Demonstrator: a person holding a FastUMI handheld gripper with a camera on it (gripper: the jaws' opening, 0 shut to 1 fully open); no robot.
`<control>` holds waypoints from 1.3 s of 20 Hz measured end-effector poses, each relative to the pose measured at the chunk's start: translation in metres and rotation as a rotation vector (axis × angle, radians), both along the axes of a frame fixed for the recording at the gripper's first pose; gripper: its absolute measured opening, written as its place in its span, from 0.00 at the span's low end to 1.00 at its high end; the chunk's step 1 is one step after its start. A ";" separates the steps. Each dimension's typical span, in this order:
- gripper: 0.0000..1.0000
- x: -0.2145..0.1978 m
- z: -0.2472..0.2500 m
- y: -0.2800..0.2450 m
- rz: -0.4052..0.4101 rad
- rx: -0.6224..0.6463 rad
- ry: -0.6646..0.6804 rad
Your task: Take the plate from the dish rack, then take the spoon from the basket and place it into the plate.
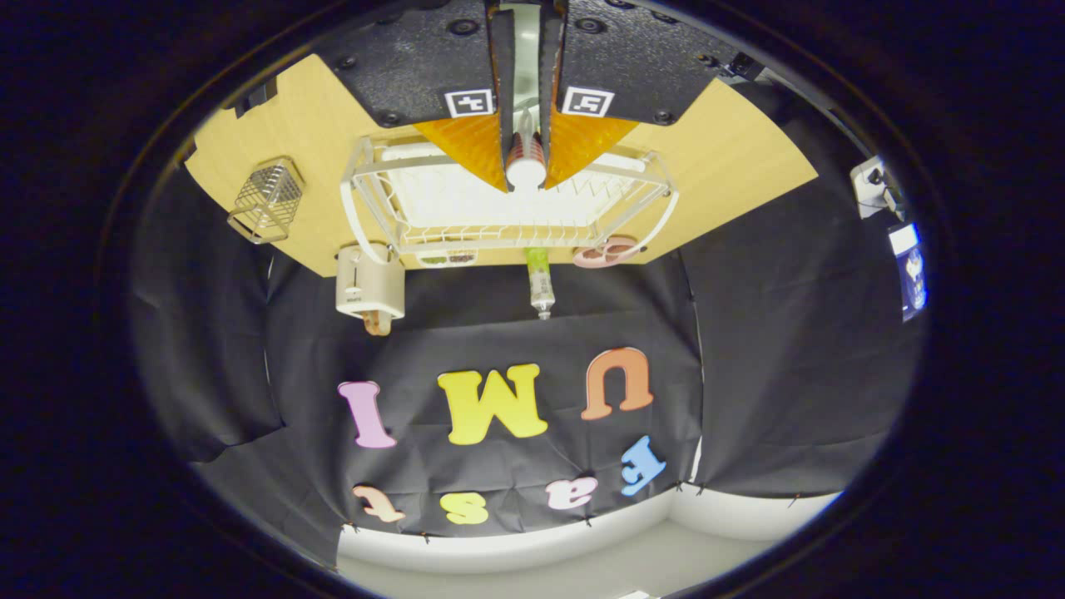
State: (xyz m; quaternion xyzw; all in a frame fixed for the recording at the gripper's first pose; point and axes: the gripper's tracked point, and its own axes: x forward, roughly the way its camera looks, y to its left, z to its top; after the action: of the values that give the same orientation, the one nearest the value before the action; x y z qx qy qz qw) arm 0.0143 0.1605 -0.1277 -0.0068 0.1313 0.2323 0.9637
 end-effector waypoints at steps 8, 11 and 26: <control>0.21 0.013 -0.019 -0.002 -0.027 -0.038 0.082; 0.39 0.021 -0.020 -0.010 -0.030 -0.010 0.143; 1.00 -0.014 0.100 -0.097 -0.211 0.038 -0.140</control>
State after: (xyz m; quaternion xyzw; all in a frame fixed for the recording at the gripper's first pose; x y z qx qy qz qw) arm 0.0004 0.0634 -0.0275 0.0092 0.0591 0.1310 0.9896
